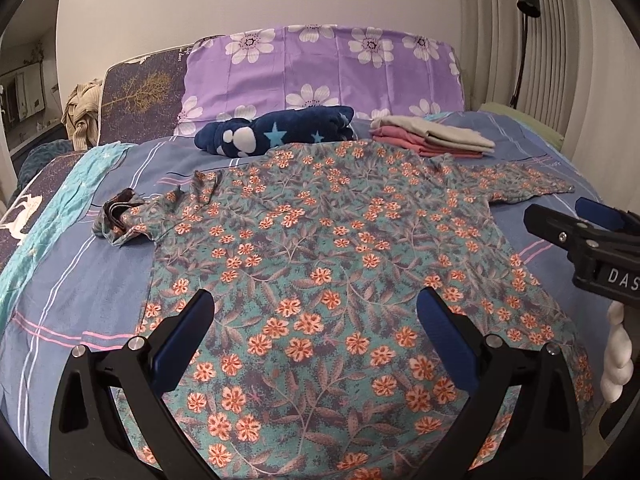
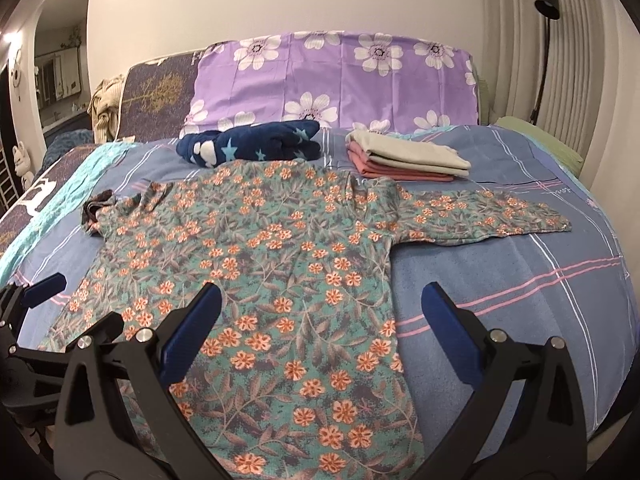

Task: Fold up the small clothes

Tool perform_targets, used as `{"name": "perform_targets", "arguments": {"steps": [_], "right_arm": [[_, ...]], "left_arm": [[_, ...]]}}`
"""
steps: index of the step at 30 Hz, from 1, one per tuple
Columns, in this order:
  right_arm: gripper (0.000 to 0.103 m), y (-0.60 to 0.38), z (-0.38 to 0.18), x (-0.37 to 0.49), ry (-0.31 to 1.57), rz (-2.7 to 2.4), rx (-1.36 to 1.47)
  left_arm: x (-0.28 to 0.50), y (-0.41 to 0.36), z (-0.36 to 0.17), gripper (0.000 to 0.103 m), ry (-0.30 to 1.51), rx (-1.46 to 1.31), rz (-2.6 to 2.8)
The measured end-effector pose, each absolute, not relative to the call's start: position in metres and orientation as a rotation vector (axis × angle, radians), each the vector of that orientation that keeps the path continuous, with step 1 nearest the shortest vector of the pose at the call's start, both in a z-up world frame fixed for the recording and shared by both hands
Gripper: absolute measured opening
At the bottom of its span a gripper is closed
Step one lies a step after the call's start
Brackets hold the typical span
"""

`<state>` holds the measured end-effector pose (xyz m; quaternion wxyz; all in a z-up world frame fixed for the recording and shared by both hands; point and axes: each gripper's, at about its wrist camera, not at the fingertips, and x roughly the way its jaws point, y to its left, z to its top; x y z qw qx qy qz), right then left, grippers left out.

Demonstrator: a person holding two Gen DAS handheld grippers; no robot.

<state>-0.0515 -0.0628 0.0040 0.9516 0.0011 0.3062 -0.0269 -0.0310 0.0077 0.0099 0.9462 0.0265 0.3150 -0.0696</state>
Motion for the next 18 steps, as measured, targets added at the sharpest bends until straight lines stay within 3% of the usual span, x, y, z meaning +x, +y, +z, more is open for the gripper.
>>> {"name": "perform_targets", "arguments": {"steps": [18], "right_arm": [[0.101,-0.057,0.001,-0.048,0.636,-0.047,-0.031]], "left_arm": [[-0.024,0.028,-0.002,0.090,0.675,-0.032,-0.156]]}}
